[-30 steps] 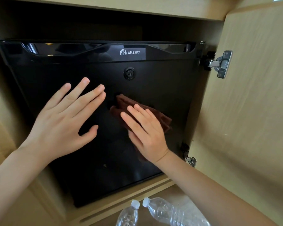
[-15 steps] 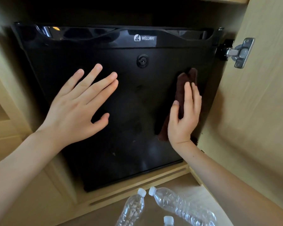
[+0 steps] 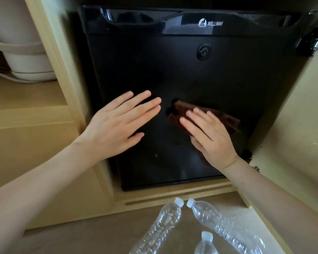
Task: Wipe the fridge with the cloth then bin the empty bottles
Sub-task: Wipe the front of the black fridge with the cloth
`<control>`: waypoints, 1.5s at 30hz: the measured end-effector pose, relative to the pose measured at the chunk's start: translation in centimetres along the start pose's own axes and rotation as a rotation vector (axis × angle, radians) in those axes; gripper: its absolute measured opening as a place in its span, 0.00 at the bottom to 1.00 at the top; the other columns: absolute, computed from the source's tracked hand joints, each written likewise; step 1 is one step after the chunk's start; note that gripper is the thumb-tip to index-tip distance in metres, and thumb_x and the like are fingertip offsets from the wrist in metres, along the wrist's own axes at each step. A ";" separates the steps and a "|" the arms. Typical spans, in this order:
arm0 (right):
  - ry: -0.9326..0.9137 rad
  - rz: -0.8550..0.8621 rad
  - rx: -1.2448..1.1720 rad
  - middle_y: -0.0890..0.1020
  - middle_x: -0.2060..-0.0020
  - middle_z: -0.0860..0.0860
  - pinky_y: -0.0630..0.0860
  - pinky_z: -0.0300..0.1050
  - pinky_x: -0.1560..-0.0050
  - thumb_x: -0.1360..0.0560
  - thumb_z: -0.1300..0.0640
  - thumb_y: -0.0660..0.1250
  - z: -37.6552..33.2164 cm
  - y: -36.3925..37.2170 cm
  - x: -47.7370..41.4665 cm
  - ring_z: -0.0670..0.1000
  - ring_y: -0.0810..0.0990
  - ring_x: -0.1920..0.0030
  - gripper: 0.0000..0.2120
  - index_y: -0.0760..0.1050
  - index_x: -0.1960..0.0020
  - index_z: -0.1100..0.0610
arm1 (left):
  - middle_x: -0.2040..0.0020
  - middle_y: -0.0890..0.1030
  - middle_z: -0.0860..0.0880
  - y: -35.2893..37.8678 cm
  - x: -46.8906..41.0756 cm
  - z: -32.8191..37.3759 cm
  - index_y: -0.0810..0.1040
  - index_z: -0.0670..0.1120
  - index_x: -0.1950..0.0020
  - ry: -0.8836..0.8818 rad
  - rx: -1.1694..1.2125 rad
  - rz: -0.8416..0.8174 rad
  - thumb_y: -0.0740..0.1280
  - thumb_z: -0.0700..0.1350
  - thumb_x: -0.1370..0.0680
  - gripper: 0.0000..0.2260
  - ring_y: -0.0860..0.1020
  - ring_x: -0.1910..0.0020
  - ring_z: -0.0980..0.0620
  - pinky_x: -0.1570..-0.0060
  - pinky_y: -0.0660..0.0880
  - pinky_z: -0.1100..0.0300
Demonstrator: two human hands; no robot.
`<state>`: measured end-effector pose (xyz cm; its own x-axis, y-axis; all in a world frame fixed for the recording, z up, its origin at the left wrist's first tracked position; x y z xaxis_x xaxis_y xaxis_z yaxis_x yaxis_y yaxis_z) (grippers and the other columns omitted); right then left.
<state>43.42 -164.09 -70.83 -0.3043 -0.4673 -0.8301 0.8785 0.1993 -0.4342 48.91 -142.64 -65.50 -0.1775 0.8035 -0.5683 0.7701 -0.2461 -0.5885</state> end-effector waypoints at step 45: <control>0.275 0.315 -0.194 0.83 0.43 0.52 0.71 0.46 0.34 0.24 0.55 0.71 -3.5 2.0 -2.0 0.52 0.80 0.41 0.15 0.79 0.38 0.57 | 0.19 0.58 0.49 -1.6 0.6 -1.8 0.58 0.46 0.20 -0.084 0.039 0.008 0.72 0.51 0.27 0.40 0.53 0.19 0.46 0.21 0.51 0.47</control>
<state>44.47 -159.81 -71.27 -0.1431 -0.1175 -0.9827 0.8663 0.4652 -0.1817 48.62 -140.83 -63.84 -0.2232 0.7535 -0.6184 0.7473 -0.2751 -0.6049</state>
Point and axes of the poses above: each hand's wrist, its own x-axis away from the middle knuckle, its own y-axis out of the palm, z = x × y, the point moved 6 cm from there along -x, towards the middle knuckle
